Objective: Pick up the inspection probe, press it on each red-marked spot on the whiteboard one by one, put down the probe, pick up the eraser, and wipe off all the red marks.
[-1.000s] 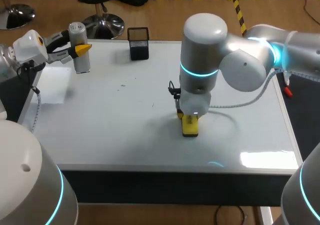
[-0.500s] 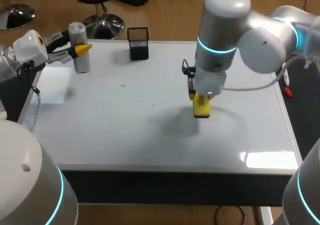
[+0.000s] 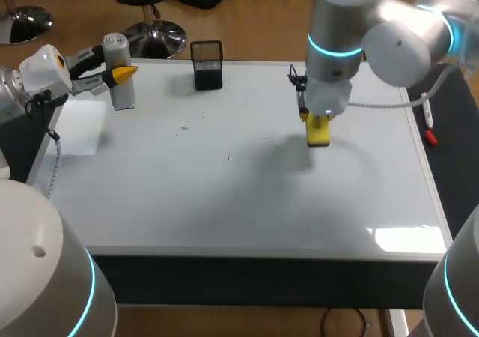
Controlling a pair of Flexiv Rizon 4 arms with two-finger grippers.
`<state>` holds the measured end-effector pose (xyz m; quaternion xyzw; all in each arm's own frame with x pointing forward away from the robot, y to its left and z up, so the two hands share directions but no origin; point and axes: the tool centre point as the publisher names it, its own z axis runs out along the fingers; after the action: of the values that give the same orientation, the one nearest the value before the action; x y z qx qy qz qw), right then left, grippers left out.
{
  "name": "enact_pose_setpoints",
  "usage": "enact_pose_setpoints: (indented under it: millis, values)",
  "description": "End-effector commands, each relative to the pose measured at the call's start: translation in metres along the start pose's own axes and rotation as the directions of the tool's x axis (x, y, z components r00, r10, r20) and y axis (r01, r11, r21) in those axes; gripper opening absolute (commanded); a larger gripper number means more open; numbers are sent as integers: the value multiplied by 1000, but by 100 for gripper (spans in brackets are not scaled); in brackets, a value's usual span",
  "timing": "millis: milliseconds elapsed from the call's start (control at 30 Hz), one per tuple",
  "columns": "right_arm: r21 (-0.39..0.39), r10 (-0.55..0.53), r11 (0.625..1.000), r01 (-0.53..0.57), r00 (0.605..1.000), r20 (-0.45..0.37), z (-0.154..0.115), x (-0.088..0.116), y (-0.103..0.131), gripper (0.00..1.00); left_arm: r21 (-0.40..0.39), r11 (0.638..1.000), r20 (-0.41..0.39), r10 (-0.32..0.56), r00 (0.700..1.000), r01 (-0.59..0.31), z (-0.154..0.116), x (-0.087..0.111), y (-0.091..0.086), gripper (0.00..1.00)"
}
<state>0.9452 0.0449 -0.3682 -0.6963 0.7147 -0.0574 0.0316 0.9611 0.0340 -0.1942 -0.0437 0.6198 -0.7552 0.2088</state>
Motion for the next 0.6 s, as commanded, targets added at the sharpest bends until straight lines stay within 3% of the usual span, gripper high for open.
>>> enact_pose_setpoints:
  millis: [33,300,600]
  values:
    - [-44,-1,999,0,1000,-20,5,-7,-49,0,0,1000,3,3,1000,-3,0,1,-1,0]
    - [-79,-24,997,22,999,-29,16,-26,-105,0,0,1000,3,3,1000,-3,0,1,-1,0]
    - [-107,-32,994,36,999,36,26,-53,-157,0,0,1000,3,3,1000,-3,0,1,-1,0]
